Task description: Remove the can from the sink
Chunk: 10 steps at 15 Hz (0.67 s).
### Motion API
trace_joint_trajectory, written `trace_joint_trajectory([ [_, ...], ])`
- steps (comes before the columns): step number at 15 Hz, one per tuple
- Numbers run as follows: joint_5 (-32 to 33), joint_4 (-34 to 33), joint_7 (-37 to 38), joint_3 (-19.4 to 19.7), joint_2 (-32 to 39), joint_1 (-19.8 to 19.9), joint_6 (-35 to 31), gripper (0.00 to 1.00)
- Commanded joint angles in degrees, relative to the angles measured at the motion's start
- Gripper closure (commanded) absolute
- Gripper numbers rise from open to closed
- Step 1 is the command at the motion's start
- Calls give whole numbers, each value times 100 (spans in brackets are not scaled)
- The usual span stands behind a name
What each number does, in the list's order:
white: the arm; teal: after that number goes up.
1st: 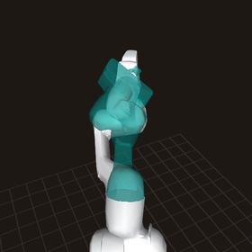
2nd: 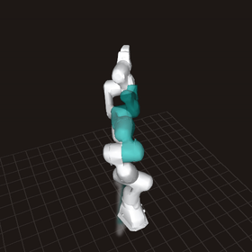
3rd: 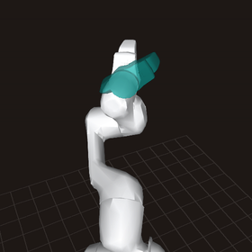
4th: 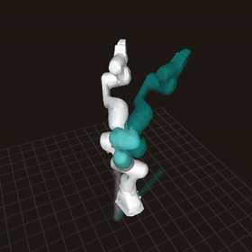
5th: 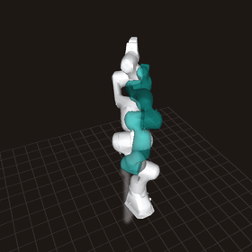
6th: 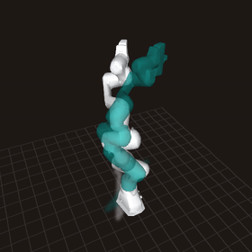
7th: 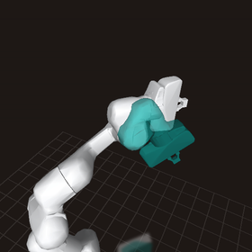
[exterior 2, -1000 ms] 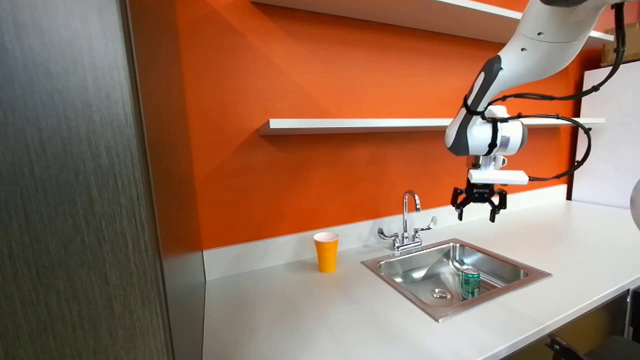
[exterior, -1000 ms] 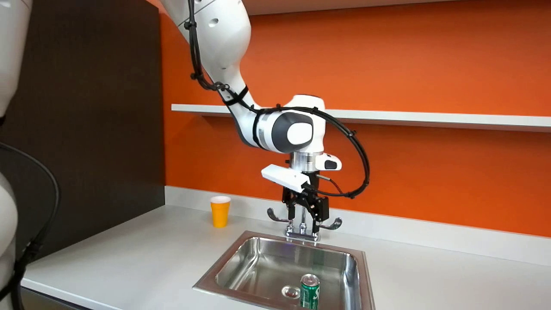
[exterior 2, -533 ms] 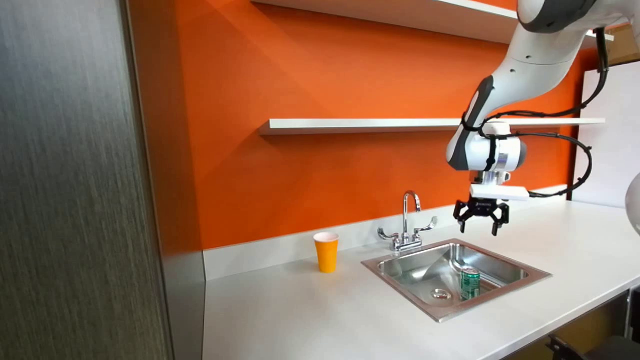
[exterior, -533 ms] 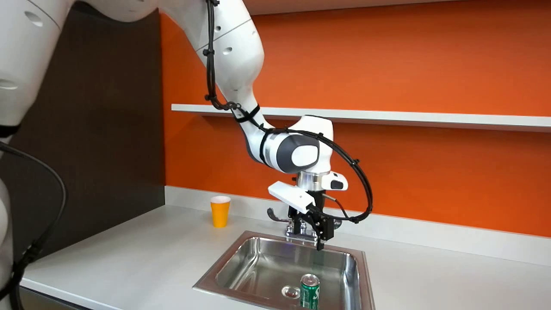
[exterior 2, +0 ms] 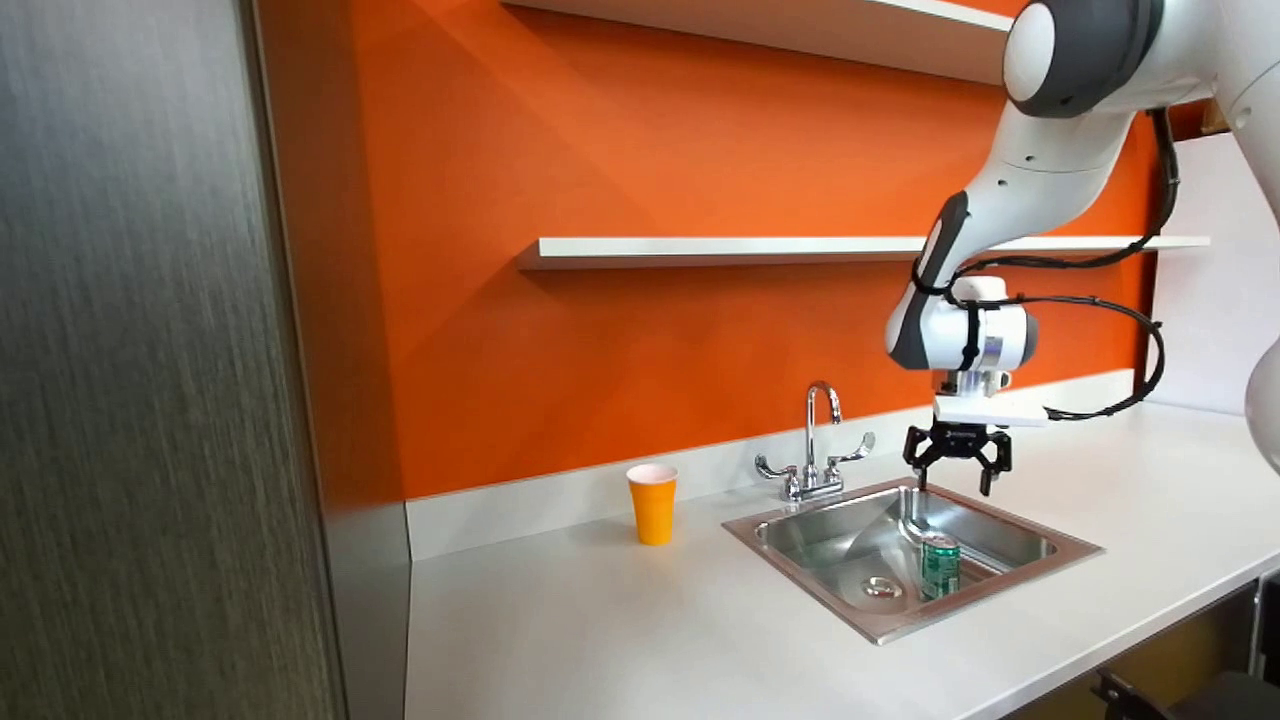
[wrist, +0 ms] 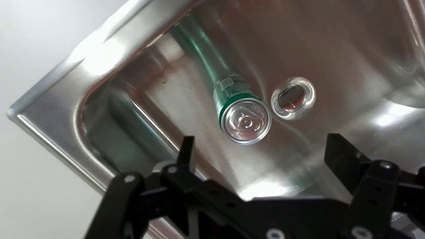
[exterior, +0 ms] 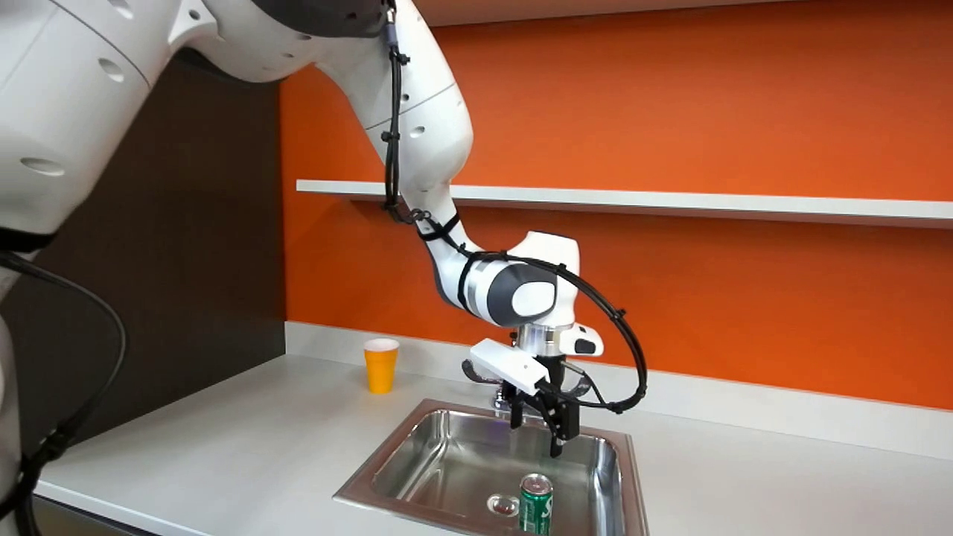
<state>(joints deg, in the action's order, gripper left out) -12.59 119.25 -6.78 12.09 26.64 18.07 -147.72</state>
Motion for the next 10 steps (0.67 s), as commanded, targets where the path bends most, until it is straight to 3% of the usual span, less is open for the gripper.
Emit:
trace_joint_trajectory([
  [1, 26, -342, -38, -178, 412, 153, -65, 0],
  [10, 264, -656, 107, -117, 969, 76, -163, 0],
])
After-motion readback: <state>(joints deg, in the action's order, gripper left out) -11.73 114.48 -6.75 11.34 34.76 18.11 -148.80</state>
